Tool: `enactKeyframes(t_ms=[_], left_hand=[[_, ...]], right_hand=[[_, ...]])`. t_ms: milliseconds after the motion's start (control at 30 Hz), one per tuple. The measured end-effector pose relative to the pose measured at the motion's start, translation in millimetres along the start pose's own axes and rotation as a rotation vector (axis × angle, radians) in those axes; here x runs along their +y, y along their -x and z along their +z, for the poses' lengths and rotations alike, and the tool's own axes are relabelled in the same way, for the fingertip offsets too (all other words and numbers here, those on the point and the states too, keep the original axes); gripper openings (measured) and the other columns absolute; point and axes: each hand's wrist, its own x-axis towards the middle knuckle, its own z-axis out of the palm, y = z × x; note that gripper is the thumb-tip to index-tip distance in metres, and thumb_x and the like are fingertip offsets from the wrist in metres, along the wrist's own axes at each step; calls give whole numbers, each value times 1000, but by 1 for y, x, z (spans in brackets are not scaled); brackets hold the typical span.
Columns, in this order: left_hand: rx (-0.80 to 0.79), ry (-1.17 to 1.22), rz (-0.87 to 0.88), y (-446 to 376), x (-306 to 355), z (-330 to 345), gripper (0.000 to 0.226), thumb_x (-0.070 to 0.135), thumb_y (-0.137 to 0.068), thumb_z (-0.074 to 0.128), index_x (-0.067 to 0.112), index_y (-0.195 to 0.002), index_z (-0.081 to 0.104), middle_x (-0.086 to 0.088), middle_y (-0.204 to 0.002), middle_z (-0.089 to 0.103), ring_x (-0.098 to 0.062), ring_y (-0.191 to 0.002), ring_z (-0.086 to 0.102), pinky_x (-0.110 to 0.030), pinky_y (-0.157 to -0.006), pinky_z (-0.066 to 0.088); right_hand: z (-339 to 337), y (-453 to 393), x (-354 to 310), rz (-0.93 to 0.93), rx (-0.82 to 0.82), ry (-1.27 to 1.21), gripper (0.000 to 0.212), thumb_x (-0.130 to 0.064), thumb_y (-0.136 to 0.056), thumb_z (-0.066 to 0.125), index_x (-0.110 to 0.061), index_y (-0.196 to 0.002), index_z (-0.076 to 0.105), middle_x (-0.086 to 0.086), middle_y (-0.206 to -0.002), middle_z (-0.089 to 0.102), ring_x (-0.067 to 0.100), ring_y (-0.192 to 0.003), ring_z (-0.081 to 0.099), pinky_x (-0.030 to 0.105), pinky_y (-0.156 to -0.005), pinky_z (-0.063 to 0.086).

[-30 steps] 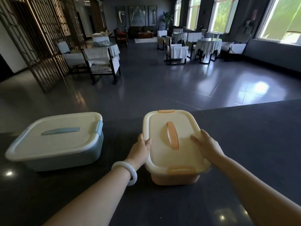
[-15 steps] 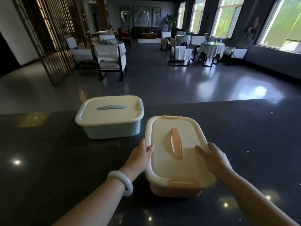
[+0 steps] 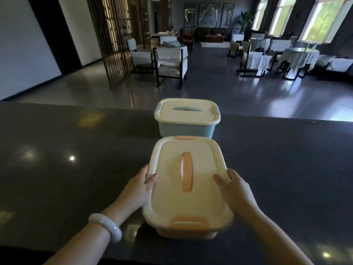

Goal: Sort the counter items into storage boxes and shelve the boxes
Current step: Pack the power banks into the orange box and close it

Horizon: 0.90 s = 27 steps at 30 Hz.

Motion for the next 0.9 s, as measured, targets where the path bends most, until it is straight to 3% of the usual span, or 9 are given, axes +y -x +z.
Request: enactKeyframes(t_ms=[100,233,333,467,600,700,833,900], left_hand=[[46,-2,-27,27,-21,-22,59,48,-97,42,24,-149,29,-1,-127,60,-17,-107,61,-39,-93,48],[87,7,-13,50,-48,-53,52,45,-98,45,26,-145,36,8,-113,64,-7,-95,63,-25,-77,48],[116,-10,0,58,-69,-75,47,44,-97,46,27,-141,42,9,-108,66,-8,-93,63,-26,-77,48],[121,-26,12,58,-97,-103,45,46,-97,46,31,-139,43,21,-94,63,8,-81,59,-10,-62,41],[94,-31,7,49,-129,-139,58,52,-96,43,27,-147,34,6,-121,62,-10,-101,61,-25,-77,46],[68,-43,9,41,-153,-166,61,52,-96,43,24,-148,31,0,-130,59,-19,-110,59,-33,-87,47],[28,-44,11,32,-178,-193,60,54,-96,41,27,-148,30,5,-119,61,-11,-96,60,-27,-75,46],[15,-41,18,27,-186,-201,60,54,-96,41,26,-149,29,4,-120,61,-11,-95,60,-29,-76,48]], right_hand=[[24,19,-12,-34,-47,-8,43,-53,-89,53,-27,-122,51,-10,-91,59,12,-81,57,31,-62,41],[58,47,-28,-41,-75,-47,49,-53,-89,52,-26,-129,48,-7,-97,61,14,-85,60,31,-66,45],[80,64,-45,-33,-77,-55,50,-53,-89,52,-27,-131,47,-6,-101,62,15,-88,60,33,-70,47],[108,78,-69,-36,-44,-50,48,-53,-89,52,-27,-128,48,-7,-101,63,14,-86,60,33,-68,48],[144,87,-96,-23,-9,-48,45,-53,-88,54,-28,-126,50,-10,-93,61,11,-81,58,31,-63,44],[173,93,-116,-22,8,-42,48,-53,-88,54,-26,-128,50,-7,-97,62,12,-82,59,31,-64,44],[205,100,-137,-17,24,-42,51,-53,-88,54,-25,-130,50,-5,-103,63,14,-85,60,31,-65,45],[215,102,-144,-14,39,-37,50,-53,-88,54,-25,-129,50,-6,-99,61,10,-82,58,27,-60,43]])
